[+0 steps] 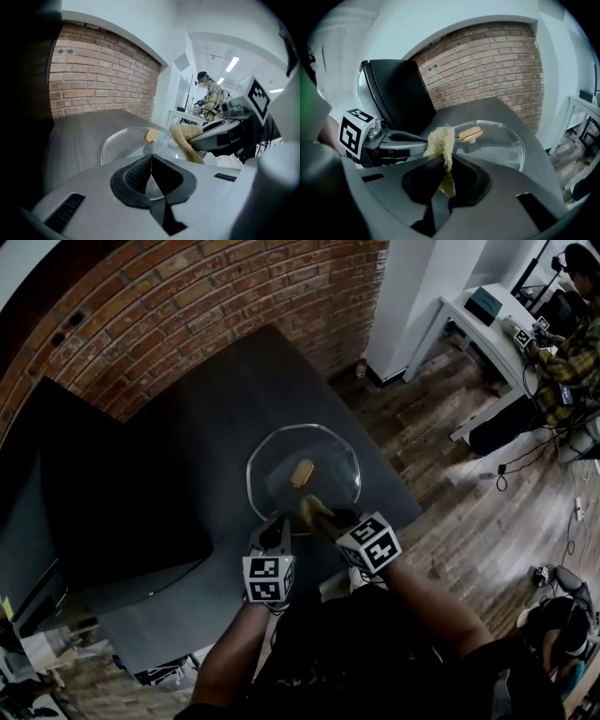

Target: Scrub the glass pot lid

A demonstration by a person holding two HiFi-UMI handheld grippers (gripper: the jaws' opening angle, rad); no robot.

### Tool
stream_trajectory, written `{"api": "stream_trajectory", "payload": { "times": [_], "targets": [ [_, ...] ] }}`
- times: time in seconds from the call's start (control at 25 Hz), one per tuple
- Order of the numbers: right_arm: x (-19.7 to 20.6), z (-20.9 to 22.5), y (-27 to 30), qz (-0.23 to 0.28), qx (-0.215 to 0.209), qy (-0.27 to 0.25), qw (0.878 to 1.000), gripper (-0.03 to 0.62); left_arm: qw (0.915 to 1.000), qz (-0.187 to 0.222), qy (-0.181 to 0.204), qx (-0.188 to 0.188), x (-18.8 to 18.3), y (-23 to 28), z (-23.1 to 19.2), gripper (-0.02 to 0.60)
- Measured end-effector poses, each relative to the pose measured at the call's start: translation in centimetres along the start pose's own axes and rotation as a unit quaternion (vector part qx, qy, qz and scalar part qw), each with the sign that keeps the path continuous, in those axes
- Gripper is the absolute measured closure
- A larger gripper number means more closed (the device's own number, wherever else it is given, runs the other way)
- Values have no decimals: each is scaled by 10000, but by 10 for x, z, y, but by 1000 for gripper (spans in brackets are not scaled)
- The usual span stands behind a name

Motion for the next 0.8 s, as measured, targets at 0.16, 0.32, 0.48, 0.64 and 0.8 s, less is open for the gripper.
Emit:
{"api": "stream_trajectory", "payload": {
  "times": [0.16,0.32,0.48,0.64,0.8],
  "targets": [
    [-23,13,-43,451,104,-190,9987,545,9987,422,-17,-281,-28,-24,13,546],
    [-43,17,-79,752,175,-416,9962,545,9967,630,-151,-488,-49,-45,24,547],
    [-55,12,-104,997,106,-603,9931,545,9941,872,-221,-600,-63,-63,39,547],
    [-55,2,-116,1072,-41,-838,9907,545,9914,1063,-155,-741,-68,-81,56,548],
    [-48,-4,-126,1072,-207,-950,9895,545,9899,1127,-147,-844,-65,-92,75,548]
  ]
}}
Point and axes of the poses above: the fingertips, and each gripper's own axes: y forward along the fingers, z to its right, x out of its underside, the point moved 4 cm from there along -y, backward along the fingers, and after that the axes turned 8 degrees about -x, right-handed, at the moved point
